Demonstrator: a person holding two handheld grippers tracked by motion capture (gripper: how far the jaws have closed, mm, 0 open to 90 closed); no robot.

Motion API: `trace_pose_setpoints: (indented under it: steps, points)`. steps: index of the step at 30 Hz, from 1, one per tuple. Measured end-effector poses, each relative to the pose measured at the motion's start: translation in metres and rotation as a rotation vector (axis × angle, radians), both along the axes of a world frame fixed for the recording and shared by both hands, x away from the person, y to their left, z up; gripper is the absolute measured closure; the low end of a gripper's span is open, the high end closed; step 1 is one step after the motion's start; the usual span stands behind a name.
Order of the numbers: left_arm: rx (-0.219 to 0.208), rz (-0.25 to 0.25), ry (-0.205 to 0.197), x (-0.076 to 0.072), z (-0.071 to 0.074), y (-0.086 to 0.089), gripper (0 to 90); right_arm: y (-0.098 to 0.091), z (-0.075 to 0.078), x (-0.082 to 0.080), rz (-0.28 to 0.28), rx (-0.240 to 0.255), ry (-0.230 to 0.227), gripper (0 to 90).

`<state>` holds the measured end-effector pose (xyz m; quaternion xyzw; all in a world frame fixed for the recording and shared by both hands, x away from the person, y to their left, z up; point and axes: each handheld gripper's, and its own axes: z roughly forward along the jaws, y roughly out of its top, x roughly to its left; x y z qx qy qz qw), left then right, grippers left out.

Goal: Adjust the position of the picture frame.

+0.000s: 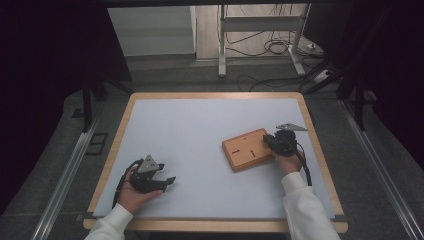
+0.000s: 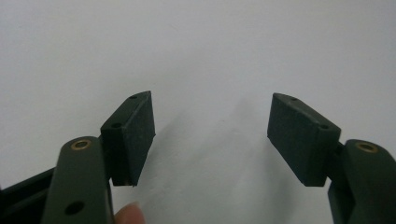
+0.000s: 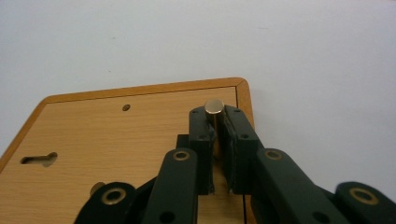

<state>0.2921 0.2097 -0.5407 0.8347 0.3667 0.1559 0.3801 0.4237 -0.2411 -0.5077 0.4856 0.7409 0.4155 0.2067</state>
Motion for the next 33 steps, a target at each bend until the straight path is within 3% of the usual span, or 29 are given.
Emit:
trace_pose_setpoints:
  steps: [6,16,21,29,33]
  points:
    - [0.0,0.001,-0.003,0.0,0.0,0.0,31.6,0.006,0.002,-0.002,0.045,0.037,-0.025,81.3]
    - [-0.007,0.015,-0.008,0.0,0.001,0.001,31.7,0.01,0.008,-0.006,0.089,0.058,-0.067,81.1]
    - [-0.006,0.015,-0.007,0.0,0.001,0.001,31.6,0.011,0.008,-0.007,0.108,0.082,-0.067,81.9]
    - [-0.002,0.01,-0.002,0.0,0.0,0.0,31.6,0.02,0.01,-0.009,0.131,0.007,-0.076,82.5]
    - [0.004,0.004,0.004,0.001,0.0,0.0,31.6,0.024,0.008,-0.01,0.146,-0.004,-0.071,82.8]
